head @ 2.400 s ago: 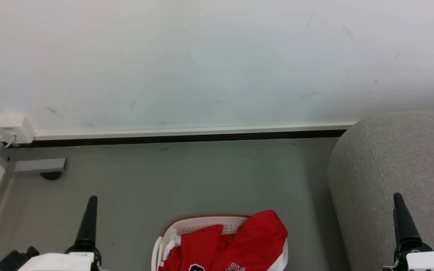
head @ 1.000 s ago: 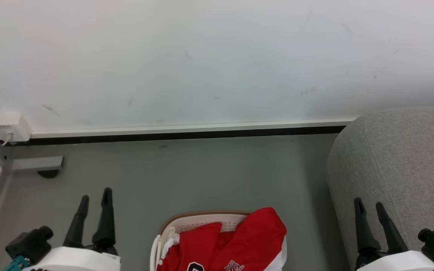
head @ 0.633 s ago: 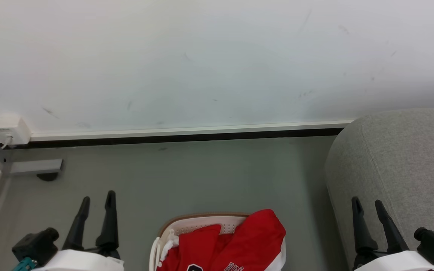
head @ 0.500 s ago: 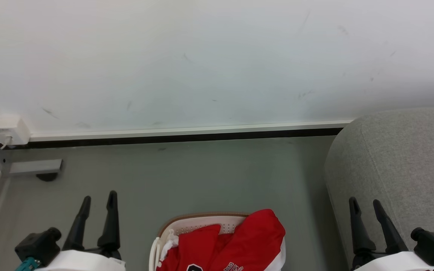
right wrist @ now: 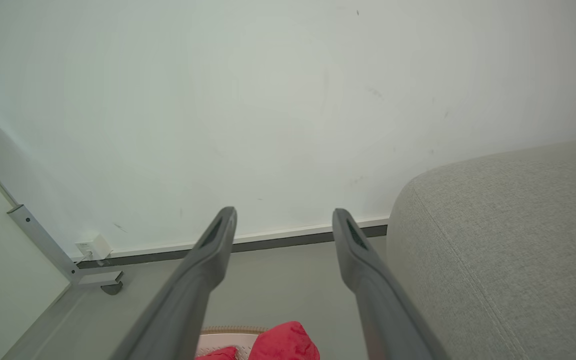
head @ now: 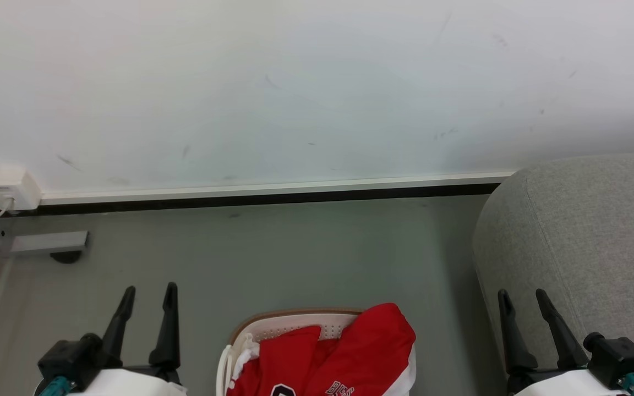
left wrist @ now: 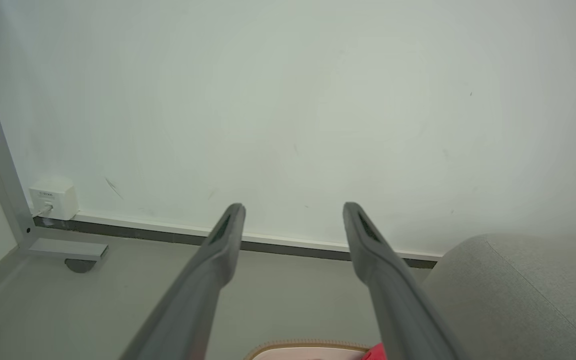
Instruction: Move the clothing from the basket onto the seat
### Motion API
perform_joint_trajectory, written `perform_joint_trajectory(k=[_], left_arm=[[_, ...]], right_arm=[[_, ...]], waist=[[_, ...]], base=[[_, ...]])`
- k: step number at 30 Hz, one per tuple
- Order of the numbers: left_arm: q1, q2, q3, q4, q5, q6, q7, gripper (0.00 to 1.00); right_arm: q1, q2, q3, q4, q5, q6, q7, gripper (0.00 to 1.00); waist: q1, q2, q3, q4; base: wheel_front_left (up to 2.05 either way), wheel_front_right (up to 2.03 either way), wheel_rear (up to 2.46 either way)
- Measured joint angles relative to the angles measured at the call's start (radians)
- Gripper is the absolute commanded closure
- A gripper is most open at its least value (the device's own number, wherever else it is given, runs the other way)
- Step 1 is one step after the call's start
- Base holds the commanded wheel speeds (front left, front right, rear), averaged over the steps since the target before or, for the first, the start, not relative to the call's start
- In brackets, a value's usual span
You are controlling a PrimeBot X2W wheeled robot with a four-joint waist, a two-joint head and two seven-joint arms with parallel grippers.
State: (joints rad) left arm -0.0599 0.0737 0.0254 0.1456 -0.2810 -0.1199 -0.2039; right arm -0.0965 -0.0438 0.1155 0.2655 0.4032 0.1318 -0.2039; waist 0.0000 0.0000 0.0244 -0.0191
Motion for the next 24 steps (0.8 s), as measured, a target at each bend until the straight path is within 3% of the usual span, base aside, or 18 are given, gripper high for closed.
perform_joint_trajectory(k=[24], left_arm=[[-0.002,0.001,-0.003,0.003,0.191,-0.004,-0.045,0.00]], right_arm=[[-0.006,-0.002,0.026,0.006,-0.154,0.000,-0.044,0.00]], waist=[[0.0000,0.0000,0.006,-0.010]], base=[[0.00,0.00,0.00]])
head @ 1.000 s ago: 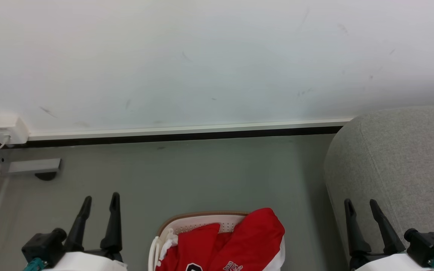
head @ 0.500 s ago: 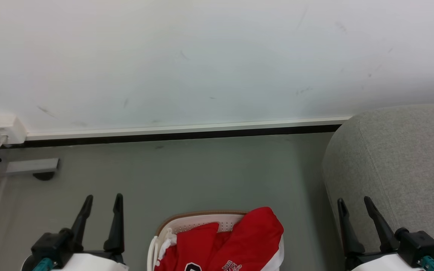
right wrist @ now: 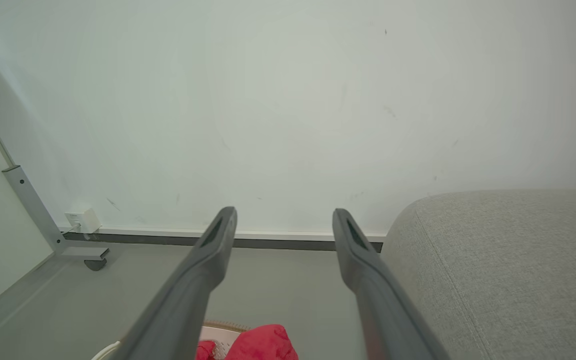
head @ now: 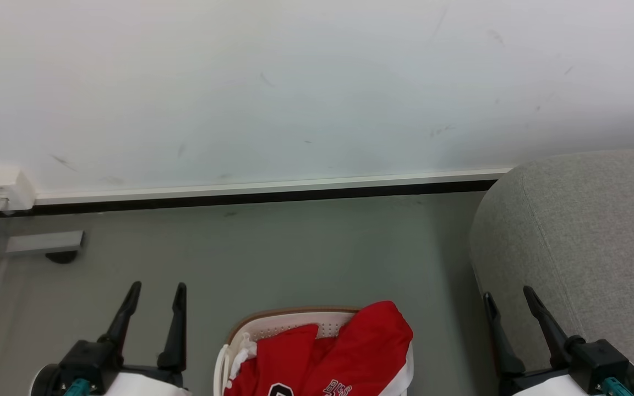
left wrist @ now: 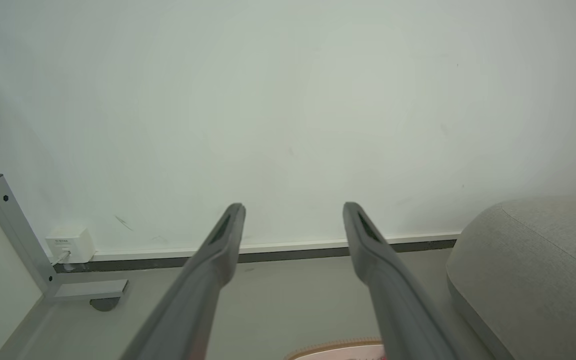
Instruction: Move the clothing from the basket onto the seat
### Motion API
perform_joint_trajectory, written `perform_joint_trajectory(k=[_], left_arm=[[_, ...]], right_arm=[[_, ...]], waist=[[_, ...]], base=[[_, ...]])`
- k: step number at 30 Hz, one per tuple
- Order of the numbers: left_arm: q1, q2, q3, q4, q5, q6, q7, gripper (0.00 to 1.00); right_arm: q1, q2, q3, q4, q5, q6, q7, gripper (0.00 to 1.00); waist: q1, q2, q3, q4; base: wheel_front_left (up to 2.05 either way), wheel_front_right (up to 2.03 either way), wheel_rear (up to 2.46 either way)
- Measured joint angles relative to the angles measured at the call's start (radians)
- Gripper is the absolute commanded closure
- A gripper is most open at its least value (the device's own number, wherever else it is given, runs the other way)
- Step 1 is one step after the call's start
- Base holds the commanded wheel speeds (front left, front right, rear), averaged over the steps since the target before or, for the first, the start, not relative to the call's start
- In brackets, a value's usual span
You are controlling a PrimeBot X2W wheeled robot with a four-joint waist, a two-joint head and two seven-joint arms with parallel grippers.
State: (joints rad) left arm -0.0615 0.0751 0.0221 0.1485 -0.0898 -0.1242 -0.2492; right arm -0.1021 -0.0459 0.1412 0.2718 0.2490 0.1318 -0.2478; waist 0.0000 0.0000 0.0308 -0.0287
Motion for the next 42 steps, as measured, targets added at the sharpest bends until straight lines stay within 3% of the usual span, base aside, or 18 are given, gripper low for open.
perform_joint_trajectory(k=[11,33,42], left_arm=[[0.000,-0.002,0.004,0.016,0.039,-0.002,-0.015,0.00],[-0.011,-0.013,0.017,0.043,0.007,-0.005,-0.015,0.00],[-0.023,-0.007,-0.003,0.083,-0.021,-0.005,-0.015,0.00]], right_arm=[[-0.003,-0.001,0.010,0.007,-0.038,0.000,-0.017,0.00],[-0.003,-0.001,0.009,0.011,-0.037,0.000,-0.017,0.00],[-0.010,-0.002,0.016,-0.004,-0.032,0.000,-0.017,0.00]], waist=[[0.0000,0.0000,-0.005,-0.003],[0.0000,0.0000,-0.011,-0.007],[0.0000,0.0000,0.010,-0.040]], base=[[0.00,0.00,0.00],[0.00,0.00,0.00],[0.00,0.00,0.00]])
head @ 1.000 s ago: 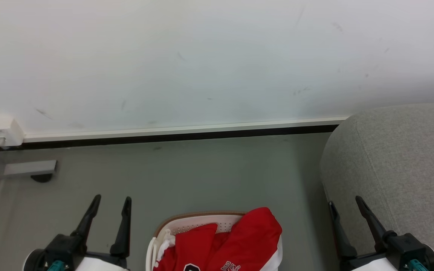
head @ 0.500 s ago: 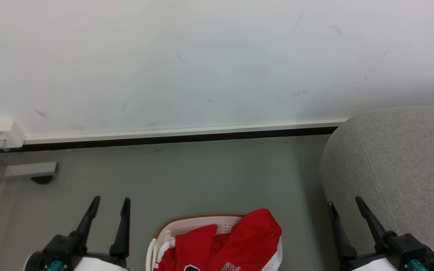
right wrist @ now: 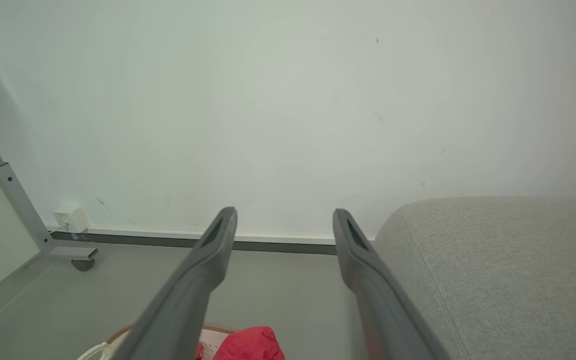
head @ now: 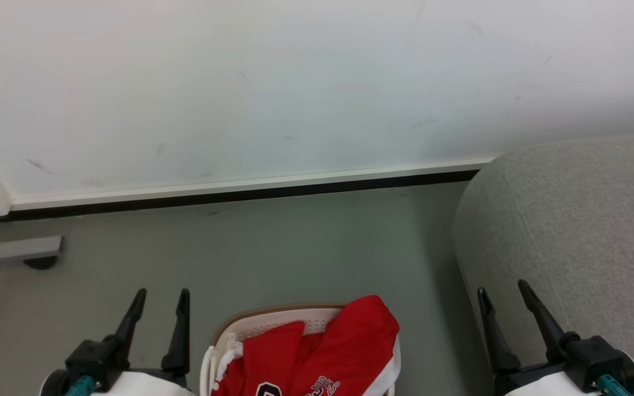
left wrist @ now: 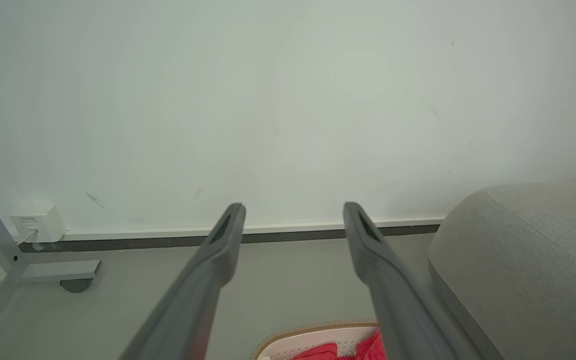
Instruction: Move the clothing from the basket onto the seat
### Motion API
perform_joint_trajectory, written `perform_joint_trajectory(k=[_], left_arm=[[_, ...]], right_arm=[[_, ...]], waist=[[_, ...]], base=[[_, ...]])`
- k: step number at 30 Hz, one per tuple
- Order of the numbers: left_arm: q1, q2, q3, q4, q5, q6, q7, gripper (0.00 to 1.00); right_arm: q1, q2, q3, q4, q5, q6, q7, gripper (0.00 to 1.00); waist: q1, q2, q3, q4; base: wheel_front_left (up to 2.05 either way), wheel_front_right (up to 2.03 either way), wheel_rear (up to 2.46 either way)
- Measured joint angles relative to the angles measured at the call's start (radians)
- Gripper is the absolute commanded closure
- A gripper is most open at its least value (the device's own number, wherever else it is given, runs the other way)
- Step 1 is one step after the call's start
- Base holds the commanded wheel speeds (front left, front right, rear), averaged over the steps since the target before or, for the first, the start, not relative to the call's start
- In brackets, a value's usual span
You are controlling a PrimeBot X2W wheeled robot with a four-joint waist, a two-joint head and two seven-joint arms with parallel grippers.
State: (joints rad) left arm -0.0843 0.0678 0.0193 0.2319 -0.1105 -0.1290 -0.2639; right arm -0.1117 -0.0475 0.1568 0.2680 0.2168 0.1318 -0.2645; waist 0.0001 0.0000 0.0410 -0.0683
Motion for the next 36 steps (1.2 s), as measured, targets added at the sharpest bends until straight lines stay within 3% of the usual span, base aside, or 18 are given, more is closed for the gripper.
perform_joint_trajectory(k=[14,26,36], left_arm=[[-0.074,0.062,-0.070,0.175,-0.039,-0.003,0.000,0.00],[-0.212,0.200,-0.203,0.408,-0.076,-0.003,0.000,0.00],[-0.353,0.301,-0.379,0.631,-0.094,-0.003,0.022,0.00]], right_arm=[[-0.033,-0.001,0.005,-0.044,0.015,0.000,0.000,0.00],[-0.095,-0.001,0.026,-0.126,0.084,0.000,0.000,0.00],[-0.125,-0.002,0.001,-0.192,0.129,0.000,0.000,0.00]], waist=[[0.0000,0.0000,0.098,-0.117],[0.0001,0.0000,0.260,-0.234],[0.0002,0.0000,0.403,-0.334]], base=[[0.00,0.00,0.00],[0.00,0.00,0.00],[0.00,0.00,0.00]])
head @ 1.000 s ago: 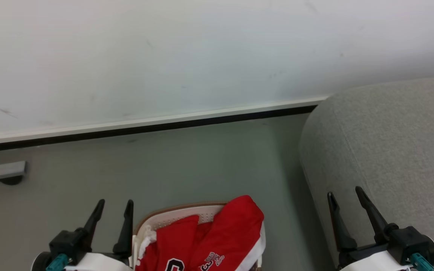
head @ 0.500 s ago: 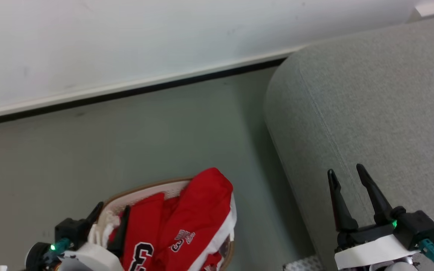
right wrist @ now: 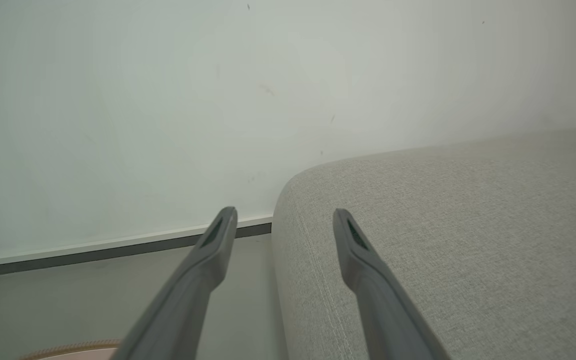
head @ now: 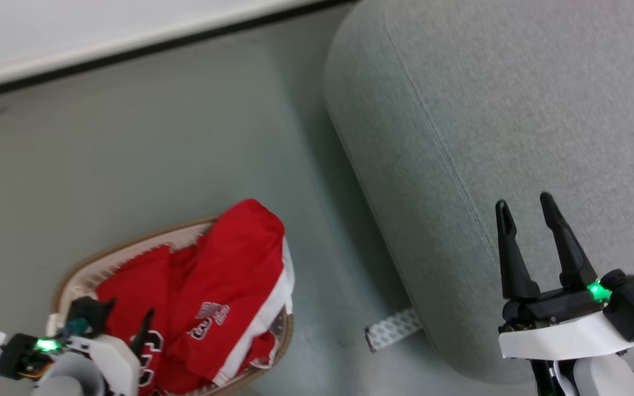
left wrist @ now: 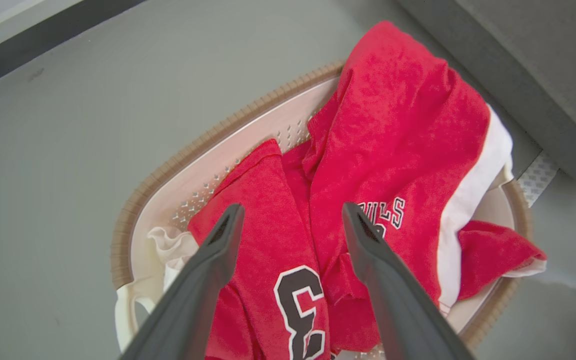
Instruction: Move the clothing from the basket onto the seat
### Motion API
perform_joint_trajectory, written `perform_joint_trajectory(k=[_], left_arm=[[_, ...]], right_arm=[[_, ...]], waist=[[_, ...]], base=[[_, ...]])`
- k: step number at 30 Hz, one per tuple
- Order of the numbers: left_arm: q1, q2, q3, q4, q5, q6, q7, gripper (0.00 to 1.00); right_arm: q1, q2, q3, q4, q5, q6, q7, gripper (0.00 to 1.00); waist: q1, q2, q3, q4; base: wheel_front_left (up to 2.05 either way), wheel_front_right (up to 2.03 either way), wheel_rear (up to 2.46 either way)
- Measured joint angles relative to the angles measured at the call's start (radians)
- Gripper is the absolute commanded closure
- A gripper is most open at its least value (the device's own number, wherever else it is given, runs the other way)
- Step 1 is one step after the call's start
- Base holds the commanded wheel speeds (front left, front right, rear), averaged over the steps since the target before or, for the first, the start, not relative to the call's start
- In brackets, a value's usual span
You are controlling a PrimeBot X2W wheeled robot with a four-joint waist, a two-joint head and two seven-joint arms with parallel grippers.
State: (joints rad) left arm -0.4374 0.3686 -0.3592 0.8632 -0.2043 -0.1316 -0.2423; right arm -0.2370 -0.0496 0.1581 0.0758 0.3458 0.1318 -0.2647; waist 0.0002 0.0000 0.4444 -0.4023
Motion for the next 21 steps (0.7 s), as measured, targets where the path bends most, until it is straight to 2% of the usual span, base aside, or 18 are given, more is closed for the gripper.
perform_joint_trajectory(k=[10,15,21], left_arm=[[-0.124,0.064,-0.063,0.253,0.003,0.000,0.147,0.00],[-0.155,0.093,-0.094,0.334,0.022,0.000,0.208,0.00],[-0.188,0.089,-0.163,0.369,0.055,0.000,0.278,0.00]], right_arm=[[-0.020,0.000,0.012,-0.044,0.033,0.000,0.000,0.00],[-0.021,0.000,0.016,-0.067,0.051,0.000,0.000,0.00],[0.017,0.000,-0.022,-0.095,0.058,0.000,0.000,0.00]], waist=[[-0.0001,0.0000,0.120,-0.099],[-0.0001,0.0000,0.161,-0.150],[-0.0001,0.0000,0.207,-0.165]], base=[[0.00,0.00,0.00],[0.00,0.00,0.00],[0.02,0.02,0.02]])
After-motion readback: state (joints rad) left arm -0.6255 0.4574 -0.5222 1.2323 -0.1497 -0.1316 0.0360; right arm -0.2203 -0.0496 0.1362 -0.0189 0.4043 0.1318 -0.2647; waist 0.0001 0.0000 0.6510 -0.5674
